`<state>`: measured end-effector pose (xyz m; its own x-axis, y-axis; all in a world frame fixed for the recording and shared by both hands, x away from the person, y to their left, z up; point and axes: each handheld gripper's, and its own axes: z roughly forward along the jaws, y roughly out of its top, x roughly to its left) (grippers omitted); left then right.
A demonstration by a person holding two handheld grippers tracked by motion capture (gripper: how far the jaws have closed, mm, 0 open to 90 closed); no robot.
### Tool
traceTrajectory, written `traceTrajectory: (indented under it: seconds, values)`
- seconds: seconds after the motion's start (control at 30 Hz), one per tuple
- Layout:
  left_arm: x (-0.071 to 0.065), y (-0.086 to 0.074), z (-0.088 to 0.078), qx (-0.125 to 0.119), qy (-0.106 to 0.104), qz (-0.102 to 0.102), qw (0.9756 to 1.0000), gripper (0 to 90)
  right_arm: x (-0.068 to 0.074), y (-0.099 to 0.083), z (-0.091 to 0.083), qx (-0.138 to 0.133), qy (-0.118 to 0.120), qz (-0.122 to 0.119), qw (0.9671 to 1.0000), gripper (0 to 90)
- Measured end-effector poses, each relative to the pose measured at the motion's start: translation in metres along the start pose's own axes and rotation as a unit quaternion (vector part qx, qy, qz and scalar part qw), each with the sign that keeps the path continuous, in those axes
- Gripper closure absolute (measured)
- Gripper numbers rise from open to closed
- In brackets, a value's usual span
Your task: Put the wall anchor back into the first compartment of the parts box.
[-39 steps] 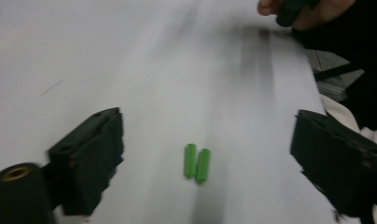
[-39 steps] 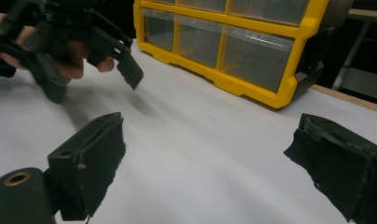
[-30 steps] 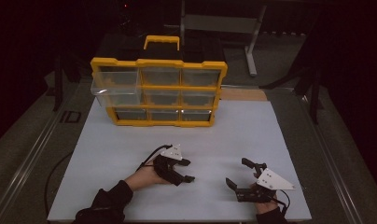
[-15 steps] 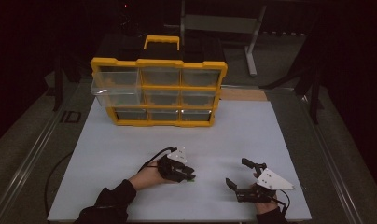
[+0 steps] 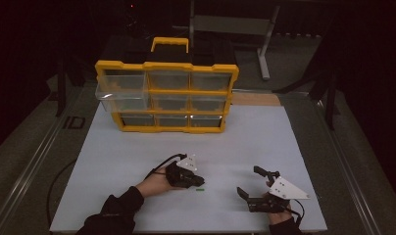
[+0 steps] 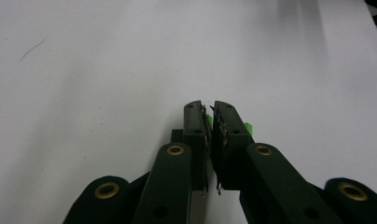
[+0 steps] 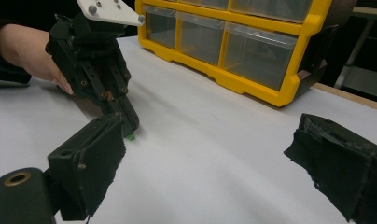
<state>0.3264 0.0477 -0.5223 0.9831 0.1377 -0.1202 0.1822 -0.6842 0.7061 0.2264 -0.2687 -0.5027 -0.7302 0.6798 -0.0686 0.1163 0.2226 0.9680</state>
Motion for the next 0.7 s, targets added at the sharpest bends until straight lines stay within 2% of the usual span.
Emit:
traceTrajectory:
  seconds: [0.07, 0.33, 0.4, 0.53, 0.7]
  values:
    - [0.001, 0.0, -0.005, -0.005, -0.009, -0.007, 0.9999, 83.3, 0.0, 0.0, 0.0, 0.0, 0.0, 0.001, 1.0, 8.5]
    - [0.003, 0.008, -0.041, -0.018, -0.012, 0.0, 0.9998, 83.3, 0.0, 0.0, 0.0, -0.001, -0.001, -0.001, 1.0, 8.5]
    - [0.003, 0.009, -0.051, -0.029, -0.015, -0.004, 0.9995, 83.3, 0.0, 0.0, 0.0, 0.0, -0.001, -0.001, 1.0, 8.6]
    - [0.003, 0.01, -0.07, -0.035, -0.005, 0.001, 0.9994, 83.2, 0.0, 0.0, 0.0, 0.0, -0.002, 0.0, 1.0, 8.6]
    - [0.001, 0.012, -0.089, -0.031, -0.002, 0.011, 0.9995, 83.3, 0.0, 0.0, 0.0, 0.0, -0.002, -0.001, 1.0, 8.5]
